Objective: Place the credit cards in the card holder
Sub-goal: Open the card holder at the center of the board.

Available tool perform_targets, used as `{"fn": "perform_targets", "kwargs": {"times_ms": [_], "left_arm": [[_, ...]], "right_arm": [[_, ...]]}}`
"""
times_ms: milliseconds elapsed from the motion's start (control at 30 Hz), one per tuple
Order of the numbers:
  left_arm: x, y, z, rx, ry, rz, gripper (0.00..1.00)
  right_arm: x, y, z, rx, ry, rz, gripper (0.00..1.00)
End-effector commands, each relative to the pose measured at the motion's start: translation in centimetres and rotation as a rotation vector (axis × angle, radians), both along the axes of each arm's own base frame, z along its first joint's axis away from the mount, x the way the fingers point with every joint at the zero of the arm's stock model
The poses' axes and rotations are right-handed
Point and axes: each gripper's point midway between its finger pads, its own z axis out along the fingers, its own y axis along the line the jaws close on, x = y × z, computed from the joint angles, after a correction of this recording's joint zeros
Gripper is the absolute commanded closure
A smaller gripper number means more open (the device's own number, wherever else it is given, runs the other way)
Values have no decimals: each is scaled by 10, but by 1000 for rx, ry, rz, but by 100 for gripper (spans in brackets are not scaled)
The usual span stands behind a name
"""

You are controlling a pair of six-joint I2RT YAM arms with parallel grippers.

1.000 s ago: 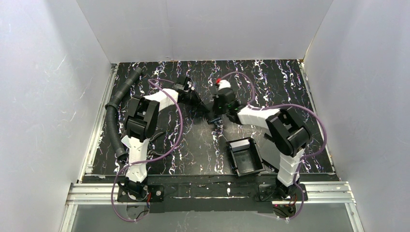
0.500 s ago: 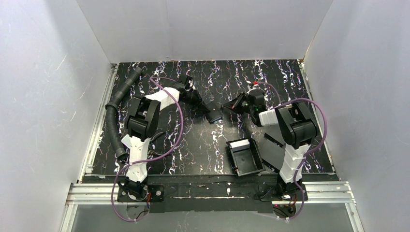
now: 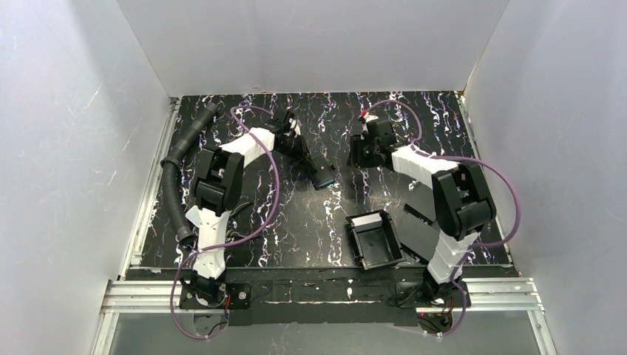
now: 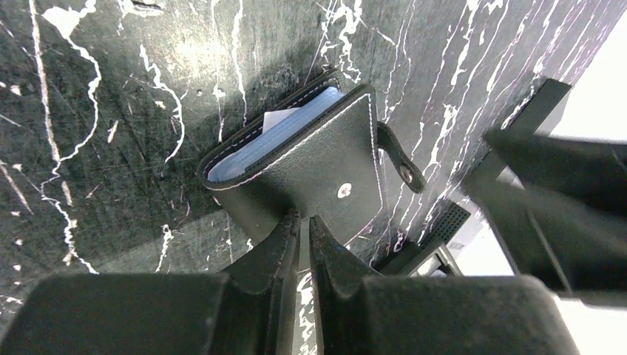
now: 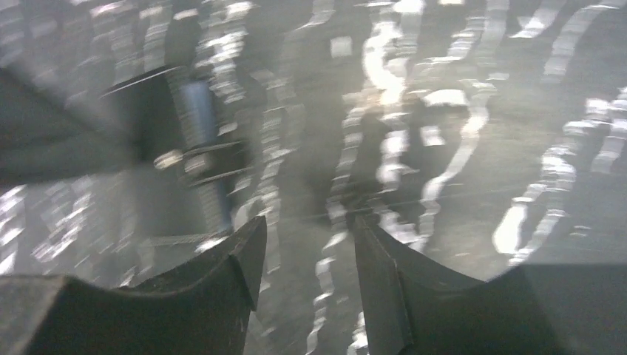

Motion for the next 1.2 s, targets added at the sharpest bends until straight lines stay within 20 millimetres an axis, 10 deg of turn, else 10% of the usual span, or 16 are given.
{"fn": "perform_targets", "kwargs": {"times_ms": [0, 300, 800, 1167], "left_arm": [[-6, 14, 8, 59, -16, -46, 89], [-9, 14, -15, 70, 52, -20, 91], [-10, 12, -22, 58, 61, -35, 94], [-12, 10, -32, 55, 82, -44, 96]], "right_arm": [[-38, 70, 71, 336, -73, 278, 43], [-32, 133, 53, 634, -10, 275, 56], [-3, 101, -10, 334, -8, 186, 40], [4, 95, 11, 271, -54, 247, 22]]}}
